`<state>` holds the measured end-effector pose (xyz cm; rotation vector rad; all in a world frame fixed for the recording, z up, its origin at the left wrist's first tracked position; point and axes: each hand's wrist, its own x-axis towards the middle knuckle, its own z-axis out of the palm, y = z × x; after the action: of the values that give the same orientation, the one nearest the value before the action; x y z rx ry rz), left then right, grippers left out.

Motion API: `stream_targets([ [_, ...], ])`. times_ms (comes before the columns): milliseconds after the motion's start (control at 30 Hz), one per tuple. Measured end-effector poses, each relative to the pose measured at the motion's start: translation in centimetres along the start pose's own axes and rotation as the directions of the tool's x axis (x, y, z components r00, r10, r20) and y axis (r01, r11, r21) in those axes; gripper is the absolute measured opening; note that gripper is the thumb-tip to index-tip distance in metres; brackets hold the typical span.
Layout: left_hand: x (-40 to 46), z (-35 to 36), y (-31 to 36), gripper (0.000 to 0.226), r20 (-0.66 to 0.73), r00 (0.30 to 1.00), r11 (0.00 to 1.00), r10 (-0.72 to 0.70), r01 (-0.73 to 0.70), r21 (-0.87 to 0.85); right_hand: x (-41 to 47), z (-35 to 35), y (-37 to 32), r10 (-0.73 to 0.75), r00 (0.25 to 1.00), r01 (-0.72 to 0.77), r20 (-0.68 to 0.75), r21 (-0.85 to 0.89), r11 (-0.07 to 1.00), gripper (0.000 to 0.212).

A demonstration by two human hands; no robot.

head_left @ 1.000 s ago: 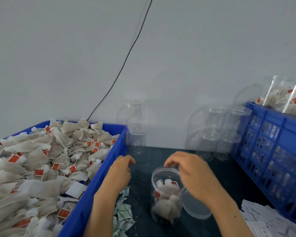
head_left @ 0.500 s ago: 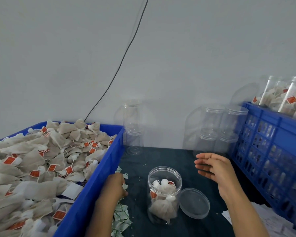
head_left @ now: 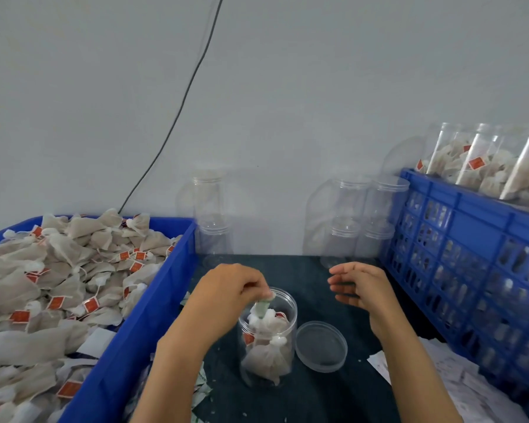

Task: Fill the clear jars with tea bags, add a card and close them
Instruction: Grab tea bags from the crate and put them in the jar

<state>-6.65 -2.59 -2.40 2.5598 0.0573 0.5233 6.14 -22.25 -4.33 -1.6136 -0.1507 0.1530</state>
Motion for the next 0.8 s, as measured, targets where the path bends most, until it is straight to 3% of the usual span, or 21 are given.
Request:
stream_targets([
  [233,0.3,1.0,-1.4,0.009,-0.074,0.997,0.999,-0.023,0.027,0.041,0.5,-1.1,0.3,0.008,0.999,-0.009,-0.032,-0.037,0.999,0.032],
  [333,0.1,0.4,-2.3,0.044,0.013,0.998,0.998,-0.061,0.061,-0.008,0.9,-2.7,0.6,-0.007,0.998,-0.011,-0.069,-0.256,0.967,0.029],
  [367,0.0,0.2,-2.5,0.067,0.13,0.988,0.995,-0.081,0.088,-0.046,1.0,-3.5,0.7,-0.016,0.998,-0.008,-0.054,-0.408,0.913,0.025],
  [433,-0.4,0.2,-2.5,0.108,0.381,0.92,0.983,-0.093,0.147,-0.114,1.1,-5.0,0.9,0.068,0.997,-0.016,0.039,-0.745,0.667,0.015],
  [500,-0.6,0.7,-2.3,0.126,0.491,0.867,0.983,-0.086,0.153,-0.097,0.7,-5.8,1.0,0.299,0.951,-0.028,0.078,-0.942,0.335,0.027],
  [533,-0.5,1.0,-2.0,0.128,0.499,0.862,0.987,-0.087,0.143,-0.075,0.5,-6.0,1.1,0.388,0.919,-0.016,0.075,-0.974,0.224,0.034],
  [567,-0.5,1.3,-1.7,0.128,0.495,0.865,0.989,-0.088,0.135,-0.059,0.2,-6.1,1.3,0.437,0.897,-0.01,0.07,-0.984,0.176,0.04],
  [667,-0.2,1.9,-1.1,0.125,0.477,0.875,0.993,-0.087,0.117,-0.033,0.1,-6.3,2.0,0.476,0.876,-0.023,0.078,-0.979,0.203,0.046],
  [733,-0.2,1.9,-1.3,0.123,0.477,0.875,0.995,-0.085,0.103,-0.01,0.3,-6.1,2.6,0.492,0.867,-0.015,0.086,-0.98,0.199,0.036],
  [800,-0.1,1.8,-1.4,0.119,0.476,0.875,0.995,-0.089,0.097,0.008,0.6,-5.6,2.9,0.532,0.84,0.05,0.108,-0.991,0.123,0.024],
])
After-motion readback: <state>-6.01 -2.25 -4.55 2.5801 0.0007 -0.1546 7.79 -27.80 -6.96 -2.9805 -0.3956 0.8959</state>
